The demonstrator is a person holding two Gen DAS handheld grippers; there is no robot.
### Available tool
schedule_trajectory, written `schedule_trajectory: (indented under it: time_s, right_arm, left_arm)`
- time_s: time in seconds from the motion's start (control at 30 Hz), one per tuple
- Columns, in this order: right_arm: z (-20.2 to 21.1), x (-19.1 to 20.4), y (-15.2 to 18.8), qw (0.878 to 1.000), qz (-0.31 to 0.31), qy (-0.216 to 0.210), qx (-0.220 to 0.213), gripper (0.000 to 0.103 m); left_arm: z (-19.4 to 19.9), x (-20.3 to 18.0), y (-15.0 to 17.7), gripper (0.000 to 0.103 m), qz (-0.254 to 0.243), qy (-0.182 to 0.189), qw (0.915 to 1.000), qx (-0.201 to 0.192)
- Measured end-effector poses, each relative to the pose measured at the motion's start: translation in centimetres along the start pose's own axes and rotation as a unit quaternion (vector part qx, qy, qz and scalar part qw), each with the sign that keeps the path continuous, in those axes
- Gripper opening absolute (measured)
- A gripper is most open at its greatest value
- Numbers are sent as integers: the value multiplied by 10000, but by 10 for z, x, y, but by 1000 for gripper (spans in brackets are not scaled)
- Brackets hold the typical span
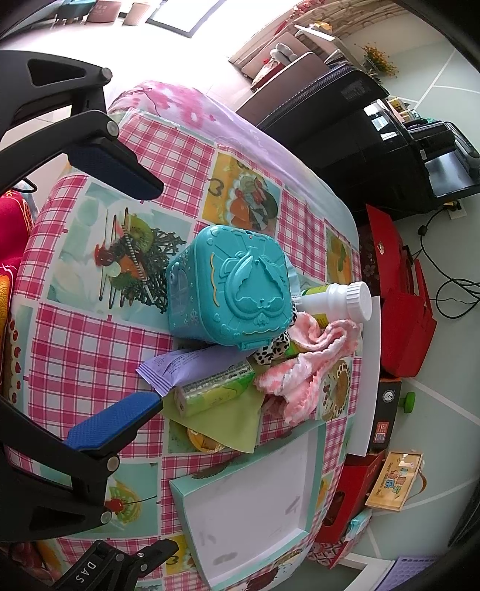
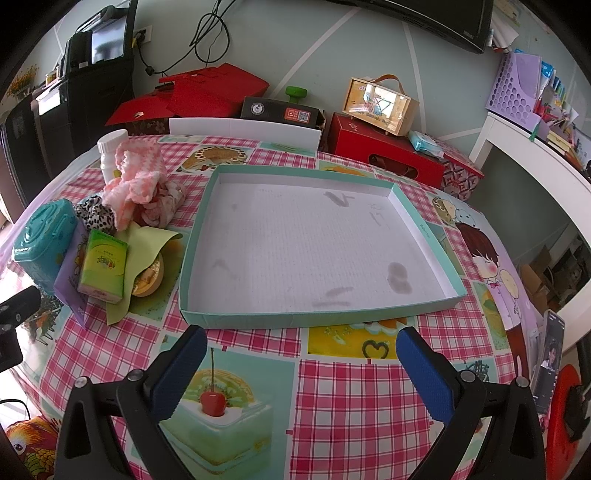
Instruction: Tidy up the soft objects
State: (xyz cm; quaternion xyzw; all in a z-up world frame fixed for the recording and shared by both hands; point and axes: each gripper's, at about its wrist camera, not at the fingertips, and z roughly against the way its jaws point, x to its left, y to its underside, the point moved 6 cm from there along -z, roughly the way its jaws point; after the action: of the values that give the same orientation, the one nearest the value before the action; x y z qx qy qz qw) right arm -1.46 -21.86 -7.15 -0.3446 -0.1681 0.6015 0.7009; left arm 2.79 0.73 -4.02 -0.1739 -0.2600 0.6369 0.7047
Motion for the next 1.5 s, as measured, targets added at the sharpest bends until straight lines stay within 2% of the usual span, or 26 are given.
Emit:
schedule_trajectory:
  time_s: [0.37,0.73,0.93,1.2,1.5]
  right_arm:
    - [0,0,0,10000,5,0,7,103]
    - [4,2,0,10000,67,-3,-13,103]
    - [12,-6,-16,9994,-182,-210,-196,103]
    - [26,-19,-55,9952,-569,-478,-638,103]
    - [18,1,-83,9927,-460,-988,-524,103]
  left_arm:
    - [2,-2,1,103,8,117,9999,7]
    - [4,-9,0,103,119,942,9952,227]
    - [17,2,-30,103,249,1189,9925,-131]
    - [18,33,-69,103,447,1200,9903,-532]
    - [4,79,-104,103,758,1122,9881,-728]
